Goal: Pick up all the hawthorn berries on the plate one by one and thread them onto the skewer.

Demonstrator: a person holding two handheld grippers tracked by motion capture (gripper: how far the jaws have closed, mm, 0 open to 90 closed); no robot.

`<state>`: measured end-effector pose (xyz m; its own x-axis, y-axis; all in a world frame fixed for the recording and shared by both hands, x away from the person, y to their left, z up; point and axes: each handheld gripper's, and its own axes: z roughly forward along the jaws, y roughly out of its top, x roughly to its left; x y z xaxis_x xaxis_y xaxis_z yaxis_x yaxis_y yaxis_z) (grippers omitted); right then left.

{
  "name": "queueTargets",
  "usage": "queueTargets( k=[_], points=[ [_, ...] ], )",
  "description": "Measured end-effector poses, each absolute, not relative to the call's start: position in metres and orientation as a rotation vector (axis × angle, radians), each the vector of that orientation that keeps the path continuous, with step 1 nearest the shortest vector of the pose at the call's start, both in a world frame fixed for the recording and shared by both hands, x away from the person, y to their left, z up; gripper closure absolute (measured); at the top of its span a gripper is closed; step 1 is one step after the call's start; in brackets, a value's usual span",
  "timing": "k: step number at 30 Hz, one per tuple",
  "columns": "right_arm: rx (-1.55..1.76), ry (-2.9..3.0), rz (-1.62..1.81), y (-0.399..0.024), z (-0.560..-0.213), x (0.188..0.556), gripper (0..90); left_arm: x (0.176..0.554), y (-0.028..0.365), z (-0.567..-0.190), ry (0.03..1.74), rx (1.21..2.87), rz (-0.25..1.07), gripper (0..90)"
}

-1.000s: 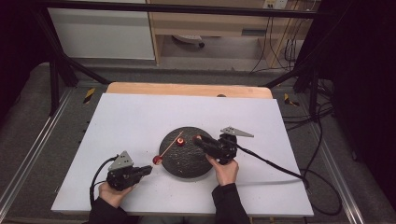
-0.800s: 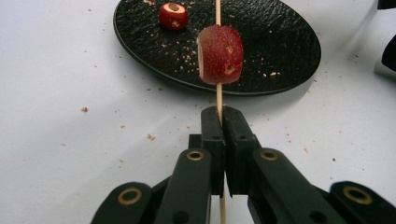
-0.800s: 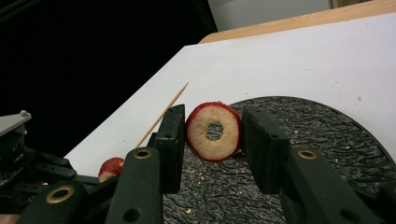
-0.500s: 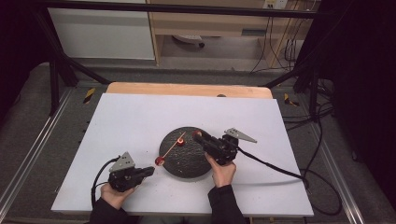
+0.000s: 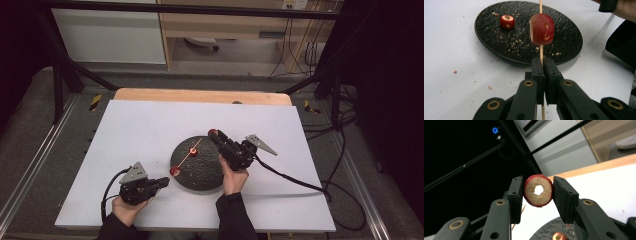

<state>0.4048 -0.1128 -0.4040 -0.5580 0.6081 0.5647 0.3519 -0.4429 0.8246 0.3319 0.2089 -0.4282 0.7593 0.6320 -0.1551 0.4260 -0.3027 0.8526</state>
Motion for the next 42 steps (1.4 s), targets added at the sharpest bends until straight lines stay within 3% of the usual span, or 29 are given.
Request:
queueTargets(
  k=[15,42],
  points=[
    [1.380,1.369,2.247,-0.120,-0.395,0.406,61.6,0.330,0.179,-0.420,0.766,1.921,0.290,87.4],
    [1.413,1.317,2.302,-0.112,-0.406,0.403,61.7,0.330,0.160,-0.421,0.821,1.865,0.303,87.7]
  ],
)
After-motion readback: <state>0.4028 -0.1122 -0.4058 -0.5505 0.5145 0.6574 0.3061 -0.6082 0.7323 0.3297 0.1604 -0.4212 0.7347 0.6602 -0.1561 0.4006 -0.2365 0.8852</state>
